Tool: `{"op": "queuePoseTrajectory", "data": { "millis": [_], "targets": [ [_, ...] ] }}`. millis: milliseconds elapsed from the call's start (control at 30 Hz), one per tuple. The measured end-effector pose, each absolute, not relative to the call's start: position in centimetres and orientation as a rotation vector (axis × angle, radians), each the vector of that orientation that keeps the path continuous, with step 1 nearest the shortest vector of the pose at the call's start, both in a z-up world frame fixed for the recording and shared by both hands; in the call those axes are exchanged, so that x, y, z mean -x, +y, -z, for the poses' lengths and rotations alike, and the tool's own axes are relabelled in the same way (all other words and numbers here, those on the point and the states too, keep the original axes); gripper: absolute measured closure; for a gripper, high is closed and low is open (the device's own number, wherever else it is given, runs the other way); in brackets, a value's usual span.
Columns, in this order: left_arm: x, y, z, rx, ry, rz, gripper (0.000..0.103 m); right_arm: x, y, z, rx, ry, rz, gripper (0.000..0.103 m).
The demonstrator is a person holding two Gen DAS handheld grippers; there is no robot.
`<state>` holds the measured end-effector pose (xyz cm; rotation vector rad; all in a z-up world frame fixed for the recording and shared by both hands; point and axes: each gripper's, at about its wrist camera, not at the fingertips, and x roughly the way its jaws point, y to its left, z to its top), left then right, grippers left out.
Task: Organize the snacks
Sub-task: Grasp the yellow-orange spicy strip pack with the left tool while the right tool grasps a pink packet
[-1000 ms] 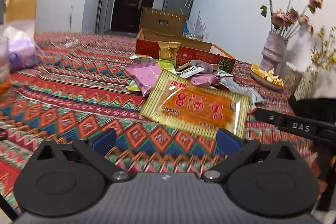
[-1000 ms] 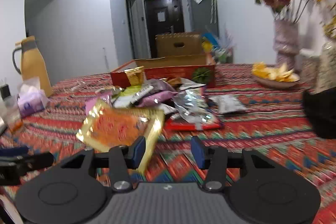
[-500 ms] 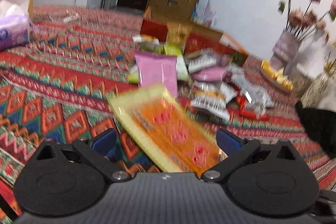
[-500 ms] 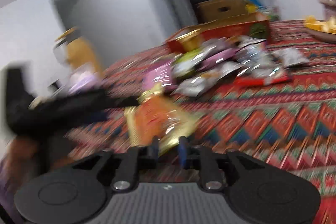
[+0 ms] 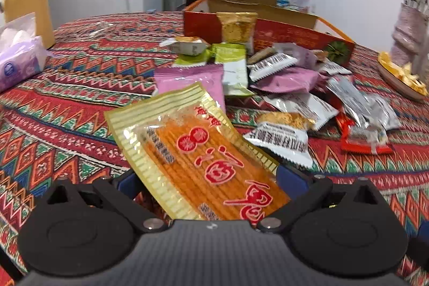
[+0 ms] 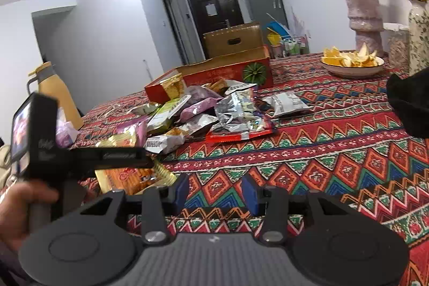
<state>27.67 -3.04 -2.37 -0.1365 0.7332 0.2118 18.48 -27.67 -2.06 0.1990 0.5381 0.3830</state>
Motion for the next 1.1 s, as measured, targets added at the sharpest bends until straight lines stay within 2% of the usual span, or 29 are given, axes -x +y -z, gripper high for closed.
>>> {"op": "queuePoseTrajectory", "data": {
  "millis": [67, 100, 200, 333, 467, 533, 700, 833, 867, 900, 933, 1033, 1067, 1100],
  "targets": [
    [-27.5, -3.4, 2.1, 0.109, 0.701, -0.188, 0.001, -18.7, -27.6, 2.2, -0.196, 0.539, -0.398, 0.059],
    [-27.4, -3.7, 2.2, 0.069, 0.693, -0.179, 0.006, -18.9, -27.4, 2.4, -0.194, 0.541, -0.401, 0.059],
    [-26.3, -3.1, 2.3, 0.050, 0.693, -0.133, 0.007, -19.2, -27.5, 2.4, -0.182, 0.539, -0.397, 0.058],
    [-23.0, -0.1, 2.2, -0.037, 0.719, -0.013, 0.006, -19.4, -27.7, 2.3, -0.137, 0.536, -0.386, 0.057],
    [-19.9, 4.3, 1.1, -0.183, 0.700, -0.039, 0.000, -19.3, -27.1, 2.4, -0.102, 0.539, -0.409, 0.054],
    [-19.7, 5.9, 0.5, -0.149, 0.709, -0.089, 0.000, -19.6, -26.3, 2.5, -0.101, 0.543, -0.434, 0.054],
    [-21.5, 7.1, 1.5, 0.209, 0.806, -0.186, 0.000, -20.8, -23.6, 1.9, -0.092, 0.540, -0.482, 0.053],
    [-21.8, 4.7, 2.7, 0.089, 0.759, -0.205, 0.002, -20.8, -21.4, 0.5, -0.049, 0.513, -0.497, 0.053],
    [-21.2, 4.7, 2.7, 0.083, 0.725, -0.158, 0.020, -20.7, -21.1, 0.3, -0.038, 0.509, -0.497, 0.053],
    [-20.9, 4.2, 2.5, 0.060, 0.693, -0.094, 0.044, -20.7, -20.7, 0.1, -0.028, 0.506, -0.497, 0.053],
    [-20.8, 3.7, 2.3, 0.046, 0.688, -0.032, 0.047, -20.8, -20.4, 0.0, -0.020, 0.511, -0.492, 0.053],
    [-20.7, 3.1, 2.2, 0.039, 0.679, 0.089, 0.042, -21.8, -19.1, -0.6, 0.008, 0.521, -0.475, 0.053],
    [-20.5, 3.3, 2.3, 0.028, 0.676, 0.080, 0.027, -22.2, -18.6, -1.0, 0.019, 0.514, -0.474, 0.053],
    [-20.1, 3.3, 2.4, 0.015, 0.674, 0.078, 0.019, -22.7, -17.9, -1.4, 0.029, 0.500, -0.477, 0.053]
  ]
}}
